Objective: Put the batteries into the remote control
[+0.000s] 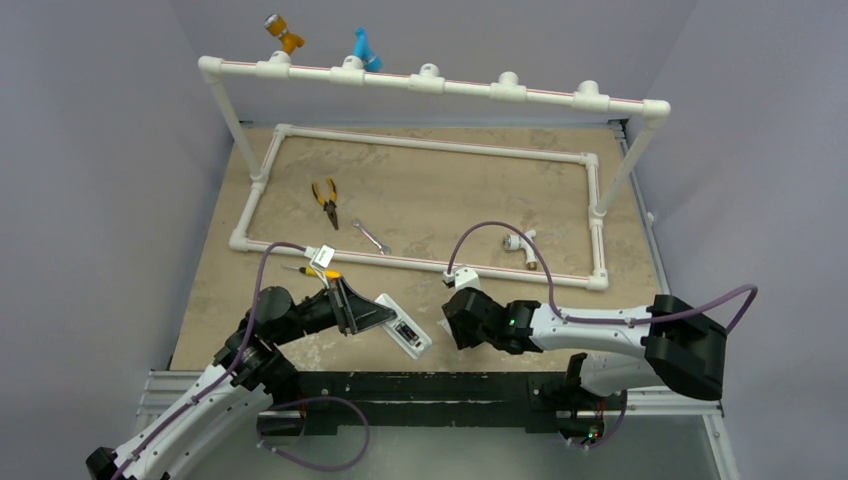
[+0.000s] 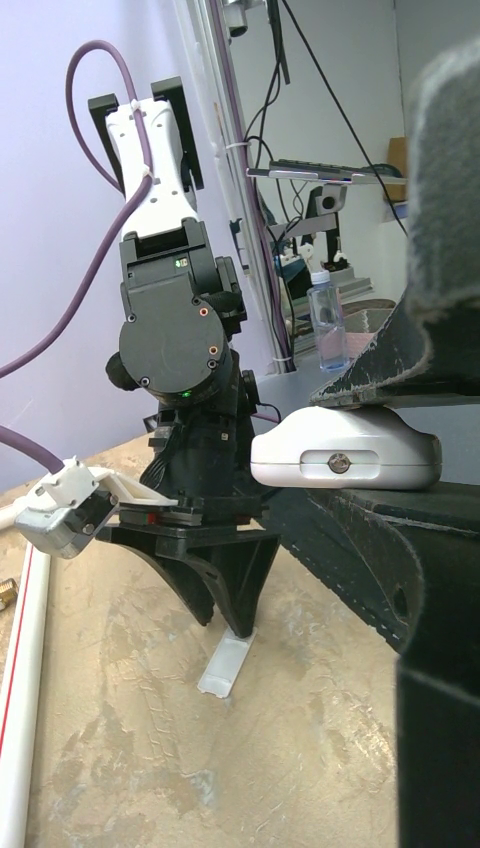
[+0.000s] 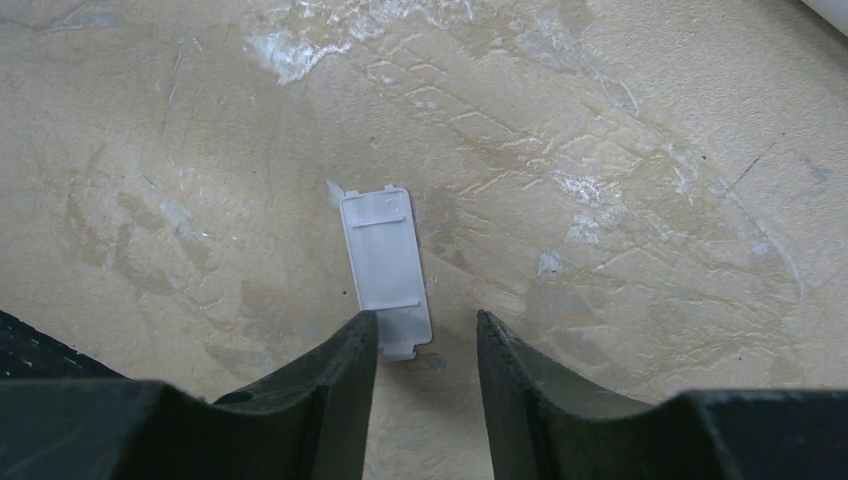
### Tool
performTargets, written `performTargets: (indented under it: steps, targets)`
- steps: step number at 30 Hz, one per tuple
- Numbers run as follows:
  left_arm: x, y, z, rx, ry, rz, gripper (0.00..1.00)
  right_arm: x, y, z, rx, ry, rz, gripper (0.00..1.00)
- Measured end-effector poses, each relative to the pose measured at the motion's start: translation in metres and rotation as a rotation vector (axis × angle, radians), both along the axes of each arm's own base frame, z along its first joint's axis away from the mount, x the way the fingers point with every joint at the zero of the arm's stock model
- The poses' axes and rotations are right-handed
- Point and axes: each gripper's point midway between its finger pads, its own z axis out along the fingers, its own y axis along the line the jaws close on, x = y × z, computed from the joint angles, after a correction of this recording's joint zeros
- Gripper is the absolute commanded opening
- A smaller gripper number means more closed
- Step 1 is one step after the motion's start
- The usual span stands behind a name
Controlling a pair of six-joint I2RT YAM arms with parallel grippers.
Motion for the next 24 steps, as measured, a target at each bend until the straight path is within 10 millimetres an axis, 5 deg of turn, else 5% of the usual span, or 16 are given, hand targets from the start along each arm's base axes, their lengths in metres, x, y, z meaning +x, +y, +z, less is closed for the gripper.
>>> performTargets:
  steps: [24]
  targets:
    - [-0.001, 0.001, -0.001, 0.004, 0.004, 0.001, 0.00, 0.007, 0.010, -0.002, 0.014, 0.007, -0.003, 0.36]
